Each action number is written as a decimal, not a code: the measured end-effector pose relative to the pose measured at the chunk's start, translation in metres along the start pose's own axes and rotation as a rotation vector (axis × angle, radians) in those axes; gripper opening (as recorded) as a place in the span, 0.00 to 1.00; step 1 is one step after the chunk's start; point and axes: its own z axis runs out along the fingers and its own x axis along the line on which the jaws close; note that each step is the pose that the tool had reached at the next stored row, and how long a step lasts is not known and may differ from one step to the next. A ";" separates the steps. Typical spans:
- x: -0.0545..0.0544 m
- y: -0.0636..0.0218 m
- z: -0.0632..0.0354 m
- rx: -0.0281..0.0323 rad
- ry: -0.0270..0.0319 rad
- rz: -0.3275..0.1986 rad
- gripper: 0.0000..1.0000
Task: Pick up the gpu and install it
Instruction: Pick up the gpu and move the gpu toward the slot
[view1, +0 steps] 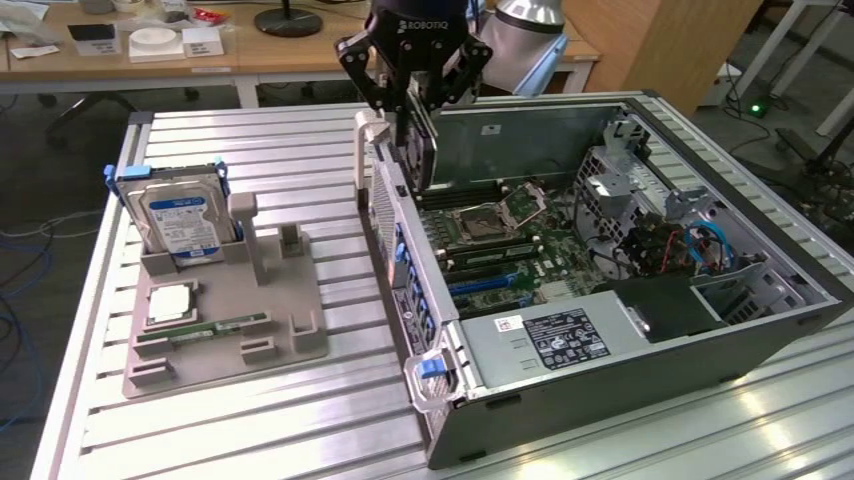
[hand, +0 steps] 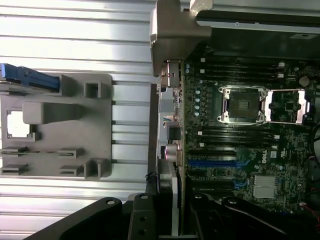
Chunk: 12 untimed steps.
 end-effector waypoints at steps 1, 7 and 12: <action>-0.001 0.0000 0.0000 0.0000 0.0000 0.000 0.29; -0.010 -0.0002 0.0000 0.0000 0.0000 0.000 0.29; -0.021 -0.0005 0.0001 0.0000 0.0000 0.000 0.29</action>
